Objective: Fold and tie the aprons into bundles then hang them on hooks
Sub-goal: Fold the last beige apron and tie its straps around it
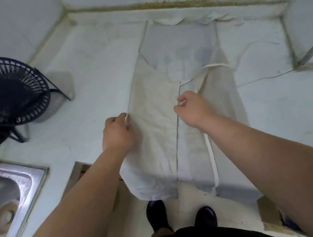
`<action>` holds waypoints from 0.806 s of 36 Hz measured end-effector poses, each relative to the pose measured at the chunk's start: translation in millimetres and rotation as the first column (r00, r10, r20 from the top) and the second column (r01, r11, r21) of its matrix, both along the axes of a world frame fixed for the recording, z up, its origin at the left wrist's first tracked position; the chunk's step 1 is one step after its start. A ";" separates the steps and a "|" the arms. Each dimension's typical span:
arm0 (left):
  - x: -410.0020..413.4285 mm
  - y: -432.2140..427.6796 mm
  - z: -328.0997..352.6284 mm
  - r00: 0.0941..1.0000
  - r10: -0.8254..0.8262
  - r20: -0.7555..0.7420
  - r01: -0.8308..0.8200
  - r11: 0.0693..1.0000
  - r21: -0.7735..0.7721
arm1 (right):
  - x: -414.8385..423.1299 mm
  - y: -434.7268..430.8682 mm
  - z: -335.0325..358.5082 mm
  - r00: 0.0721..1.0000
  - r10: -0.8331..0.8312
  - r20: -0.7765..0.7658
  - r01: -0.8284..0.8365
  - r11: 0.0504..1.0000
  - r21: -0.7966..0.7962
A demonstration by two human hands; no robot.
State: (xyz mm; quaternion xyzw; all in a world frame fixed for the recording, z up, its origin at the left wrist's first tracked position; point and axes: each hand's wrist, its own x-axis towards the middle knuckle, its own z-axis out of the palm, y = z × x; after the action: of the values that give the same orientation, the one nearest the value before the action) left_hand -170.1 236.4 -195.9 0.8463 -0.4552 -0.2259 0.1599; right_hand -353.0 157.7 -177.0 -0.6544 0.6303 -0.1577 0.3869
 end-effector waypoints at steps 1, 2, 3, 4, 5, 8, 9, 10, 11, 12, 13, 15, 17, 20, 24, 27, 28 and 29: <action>2.1 8.8 -0.8 0.999 0.031 -0.025 -0.031 1.000 -0.002 | 3.6 10.7 -4.5 0.998 0.048 -0.032 -0.047 0.998 0.042; 3.9 14.2 -1.6 0.997 0.050 -0.050 -0.050 0.999 -0.001 | 5.4 19.0 -8.0 0.994 0.090 -0.060 -0.085 0.993 0.083; 5.7 19.4 -1.8 0.996 0.062 -0.070 -0.061 0.998 0.006 | 6.6 27.6 -10.3 0.988 0.126 -0.084 -0.116 0.986 0.119; 7.5 23.7 -1.8 0.994 0.073 -0.084 -0.072 0.997 0.018 | 7.3 35.0 -12.0 0.983 0.155 -0.099 -0.140 0.979 0.149; 8.7 26.1 -1.2 0.993 0.077 -0.090 -0.074 0.997 0.031 | 7.3 41.0 -12.0 0.976 0.187 -0.111 -0.166 0.971 0.173; 11.7 27.5 -0.6 0.996 0.029 -0.082 -0.025 0.998 0.053 | 6.6 51.3 -10.6 0.950 0.268 -0.160 -0.235 0.951 0.199; 12.5 27.9 0.2 0.997 0.010 -0.080 -0.005 0.998 0.058 | 7.0 53.9 -10.5 0.944 0.276 -0.179 -0.241 0.951 0.193; 13.9 29.1 0.7 0.996 -0.005 -0.085 0.011 0.998 0.067 | 8.3 57.7 -9.9 0.943 0.271 -0.193 -0.235 0.954 0.187; 15.8 30.5 0.6 0.995 -0.012 -0.097 0.019 0.997 0.073 | 9.6 62.4 -10.3 0.944 0.260 -0.203 -0.226 0.958 0.177; 16.7 30.1 0.5 0.992 -0.003 -0.124 0.012 0.997 0.073 | 9.4 65.0 -11.1 0.945 0.250 -0.210 -0.218 0.962 0.164; 20.1 32.6 0.9 0.986 0.011 -0.164 0.000 0.998 0.065 | 11.4 70.5 -13.2 0.947 0.237 -0.215 -0.209 0.967 0.148; 23.8 32.0 3.2 0.972 0.030 -0.233 -0.018 0.998 0.053 | 13.0 77.0 -16.0 0.959 0.201 -0.198 -0.180 0.977 0.119; 24.4 30.0 4.9 0.963 0.026 -0.270 -0.014 0.999 0.047 | 13.1 79.2 -17.5 0.965 0.183 -0.190 -0.166 0.981 0.102; 26.0 26.5 1.7 0.938 0.040 -0.344 -0.040 0.999 0.007 | 14.7 83.7 -20.3 0.958 0.189 -0.217 -0.173 0.981 0.091; 31.5 17.5 -9.3 0.936 0.062 -0.347 -0.083 0.995 -0.048 | 19.4 88.7 -24.4 0.917 0.242 -0.316 -0.239 0.970 0.051; 34.8 8.9 -16.2 0.960 0.037 -0.277 -0.068 0.992 -0.102 | 23.0 81.3 -26.9 0.882 0.283 -0.377 -0.267 0.959 0.096; 33.9 7.7 -16.9 0.977 0.011 -0.215 -0.037 0.992 -0.121 | 23.1 77.9 -27.3 0.870 0.294 -0.396 -0.276 0.956 0.103; 34.1 5.6 -17.3 0.991 -0.036 -0.128 0.017 0.989 -0.146 | 24.5 73.7 -28.9 0.860 0.301 -0.413 -0.282 0.953 0.107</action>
State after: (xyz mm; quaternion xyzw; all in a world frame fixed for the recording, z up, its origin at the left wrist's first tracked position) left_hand -135.9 242.0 -213.2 0.8098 -0.4701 -0.2492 0.2474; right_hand -328.5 231.4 -205.9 -0.7520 0.5964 0.0625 0.2736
